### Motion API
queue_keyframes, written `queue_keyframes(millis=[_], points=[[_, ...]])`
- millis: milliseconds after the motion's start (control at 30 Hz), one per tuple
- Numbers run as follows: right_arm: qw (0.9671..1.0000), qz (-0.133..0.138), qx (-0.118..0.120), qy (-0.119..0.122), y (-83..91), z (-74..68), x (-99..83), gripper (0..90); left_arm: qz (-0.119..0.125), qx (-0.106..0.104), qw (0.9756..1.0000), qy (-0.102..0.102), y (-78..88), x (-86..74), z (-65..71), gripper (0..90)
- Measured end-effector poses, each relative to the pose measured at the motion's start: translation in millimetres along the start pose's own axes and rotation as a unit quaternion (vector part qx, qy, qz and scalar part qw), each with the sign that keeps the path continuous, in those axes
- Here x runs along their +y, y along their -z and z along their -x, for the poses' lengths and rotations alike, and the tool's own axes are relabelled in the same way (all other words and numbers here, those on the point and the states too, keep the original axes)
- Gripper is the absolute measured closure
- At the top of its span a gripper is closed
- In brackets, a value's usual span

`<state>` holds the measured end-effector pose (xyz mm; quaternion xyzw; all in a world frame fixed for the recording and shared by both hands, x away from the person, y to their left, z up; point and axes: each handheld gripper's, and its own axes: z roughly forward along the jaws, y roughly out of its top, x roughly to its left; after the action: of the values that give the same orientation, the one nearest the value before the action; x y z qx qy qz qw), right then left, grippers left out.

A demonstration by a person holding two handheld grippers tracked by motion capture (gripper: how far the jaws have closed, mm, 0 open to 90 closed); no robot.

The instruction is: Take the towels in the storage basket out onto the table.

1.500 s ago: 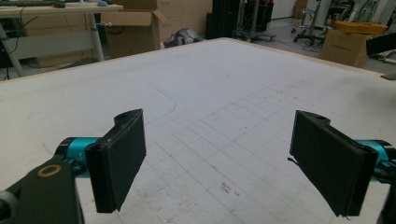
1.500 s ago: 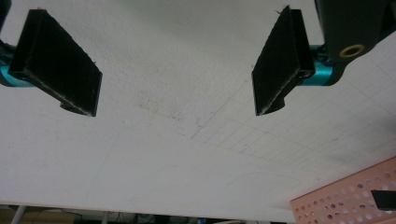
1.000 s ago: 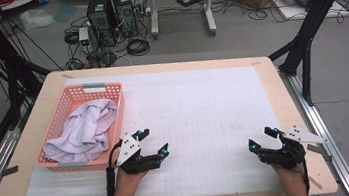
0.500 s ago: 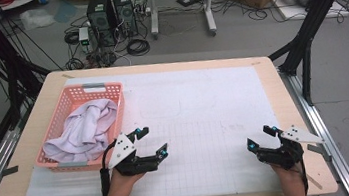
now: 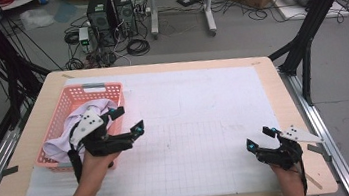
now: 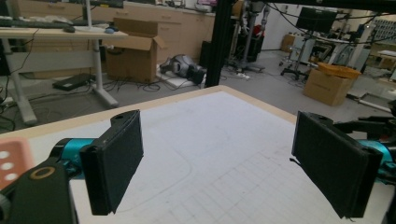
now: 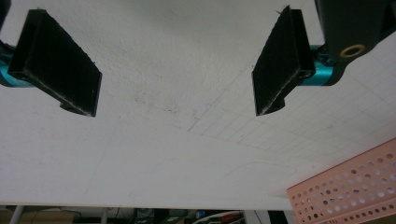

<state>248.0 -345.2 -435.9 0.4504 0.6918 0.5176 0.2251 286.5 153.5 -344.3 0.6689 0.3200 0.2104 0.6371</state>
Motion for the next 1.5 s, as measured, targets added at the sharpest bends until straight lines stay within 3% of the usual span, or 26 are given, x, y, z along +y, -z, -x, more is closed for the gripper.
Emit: queue_keyframes(millis=[167,200,233,333,467,567,700,767,800,867,1000,1167,1200,1300,1333,1367,1400,1433,1467,1500], points=[[1.0000,-0.001,-0.004,0.006,1.2,-1.5,0.6,14.5,-0.004,0.024,0.9997,-0.005,13.3,10.5,-25.7,16.9],[1.0000,0.001,-0.005,0.007,1.3,-0.9,0.8,14.5,-0.002,0.042,0.9991,-0.006,18.4,11.8,-36.2,17.0],[1.0000,0.001,-0.005,0.007,1.3,-0.9,0.8,14.5,-0.002,0.042,0.9991,-0.006,18.4,11.8,-36.2,17.0],[0.9999,0.000,-0.006,0.010,1.6,-1.4,0.8,14.5,-0.012,0.063,0.9979,-0.001,24.1,11.8,-51.6,17.1],[0.9999,-0.004,-0.005,0.011,1.7,-3.1,0.8,14.5,-0.023,0.067,0.9974,0.015,28.7,10.7,-69.6,17.7],[0.9998,-0.007,-0.004,0.017,0.0,-4.5,0.6,14.5,-0.031,0.083,0.9958,0.021,30.6,11.2,-81.4,17.7],[0.9996,-0.014,-0.003,0.025,-2.8,-6.3,0.0,14.5,-0.058,0.094,0.9935,0.028,31.8,11.0,-97.1,17.6],[0.9994,-0.021,-0.002,0.028,-3.6,-7.4,-0.2,14.5,-0.078,0.114,0.9899,0.031,32.2,9.7,-110.1,17.6],[0.9994,-0.021,-0.002,0.028,-3.6,-7.4,-0.2,14.5,-0.078,0.114,0.9899,0.031,32.2,9.7,-110.1,17.6],[0.9993,-0.021,-0.001,0.031,-4.5,-7.6,0.0,14.5,-0.093,0.128,0.9867,0.037,32.0,6.9,-118.4,17.6],[0.9993,-0.022,-0.001,0.031,-5.4,-6.5,-0.1,14.5,-0.137,0.149,0.9784,0.041,28.7,-2.2,-131.6,17.6],[0.9993,-0.024,0.001,0.027,-6.9,-6.8,-0.7,14.5,-0.194,0.173,0.9642,0.052,17.6,-13.2,-143.6,17.6],[0.9993,-0.023,0.001,0.029,-7.1,-7.0,-0.6,14.5,-0.222,0.180,0.9566,0.056,12.2,-18.5,-147.2,17.7],[0.9991,-0.025,0.002,0.033,-7.4,-7.9,-0.5,14.5,-0.270,0.196,0.9410,0.055,4.4,-28.5,-152.2,17.8],[0.9991,-0.026,0.003,0.033,-7.4,-8.1,-0.7,14.5,-0.281,0.198,0.9374,0.055,2.7,-31.1,-153.5,17.8],[0.9991,-0.026,0.002,0.033,-7.3,-8.1,-0.9,14.5,-0.281,0.198,0.9374,0.055,2.7,-31.1,-153.5,18.2],[0.9991,-0.028,0.002,0.032,-6.9,-8.1,-0.9,14.5,-0.298,0.205,0.9305,0.055,-0.2,-35.3,-155.3,18.4],[0.9991,-0.028,0.001,0.033,-6.4,-7.8,-1.1,14.5,-0.298,0.205,0.9305,0.055,-0.2,-35.3,-155.3,18.5],[0.9990,-0.028,0.001,0.033,-6.0,-7.4,-1.1,14.5,-0.308,0.206,0.9272,0.055,-1.3,-37.4,-156.3,18.6],[0.9991,-0.028,0.000,0.033,-5.6,-7.0,-1.1,14.5,-0.325,0.209,0.9205,0.055,-3.2,-41.7,-158.2,18.5]])
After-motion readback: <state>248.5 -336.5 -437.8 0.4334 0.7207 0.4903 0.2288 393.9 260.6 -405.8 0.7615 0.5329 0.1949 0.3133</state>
